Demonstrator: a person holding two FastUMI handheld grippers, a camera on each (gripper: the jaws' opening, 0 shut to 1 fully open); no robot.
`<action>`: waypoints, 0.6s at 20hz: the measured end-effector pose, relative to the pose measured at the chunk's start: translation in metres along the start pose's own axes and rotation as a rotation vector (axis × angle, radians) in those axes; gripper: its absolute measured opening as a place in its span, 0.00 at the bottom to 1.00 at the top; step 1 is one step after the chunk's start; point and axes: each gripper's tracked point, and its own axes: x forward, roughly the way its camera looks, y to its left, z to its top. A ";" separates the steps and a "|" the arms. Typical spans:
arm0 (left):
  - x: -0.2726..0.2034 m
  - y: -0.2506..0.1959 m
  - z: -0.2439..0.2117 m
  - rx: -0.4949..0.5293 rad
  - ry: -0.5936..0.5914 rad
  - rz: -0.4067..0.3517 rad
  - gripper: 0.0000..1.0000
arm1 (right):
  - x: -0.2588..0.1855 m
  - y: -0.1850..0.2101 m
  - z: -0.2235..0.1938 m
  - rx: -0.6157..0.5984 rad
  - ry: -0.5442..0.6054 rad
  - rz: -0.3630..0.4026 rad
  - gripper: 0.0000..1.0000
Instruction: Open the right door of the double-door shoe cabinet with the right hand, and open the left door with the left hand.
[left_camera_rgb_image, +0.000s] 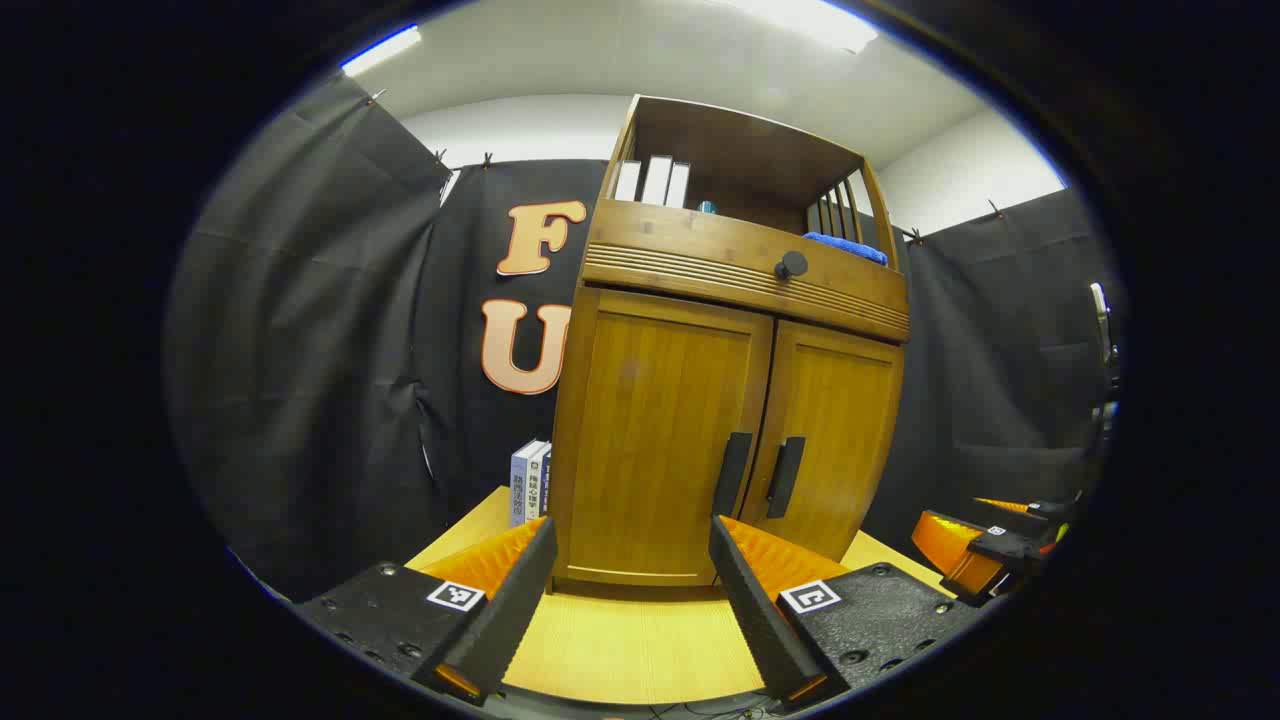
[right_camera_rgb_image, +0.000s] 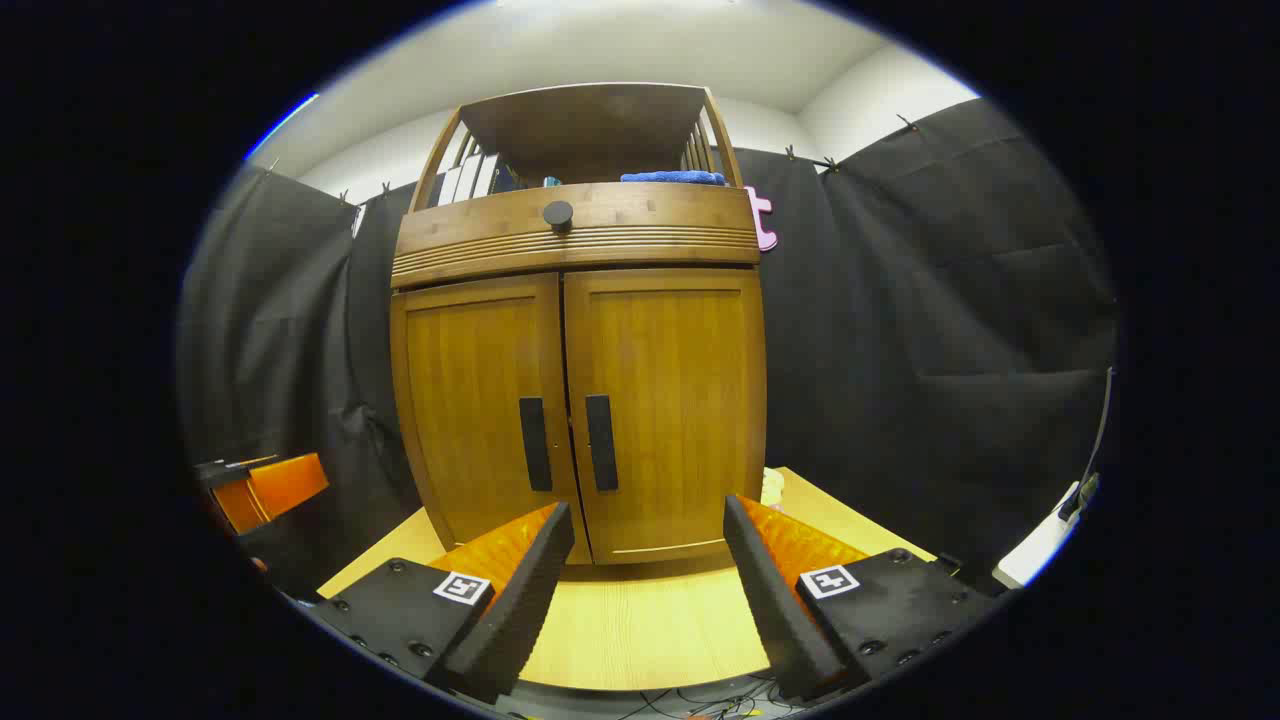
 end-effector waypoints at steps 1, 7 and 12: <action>0.000 0.000 0.001 0.004 0.000 0.001 0.87 | -0.001 0.002 0.005 0.011 -0.012 0.007 0.97; 0.003 -0.003 0.005 0.018 -0.015 0.006 0.87 | 0.002 -0.008 0.018 0.019 -0.053 0.014 0.93; 0.009 -0.003 0.001 0.010 0.003 0.027 0.88 | 0.004 -0.016 0.009 0.033 -0.029 0.013 0.93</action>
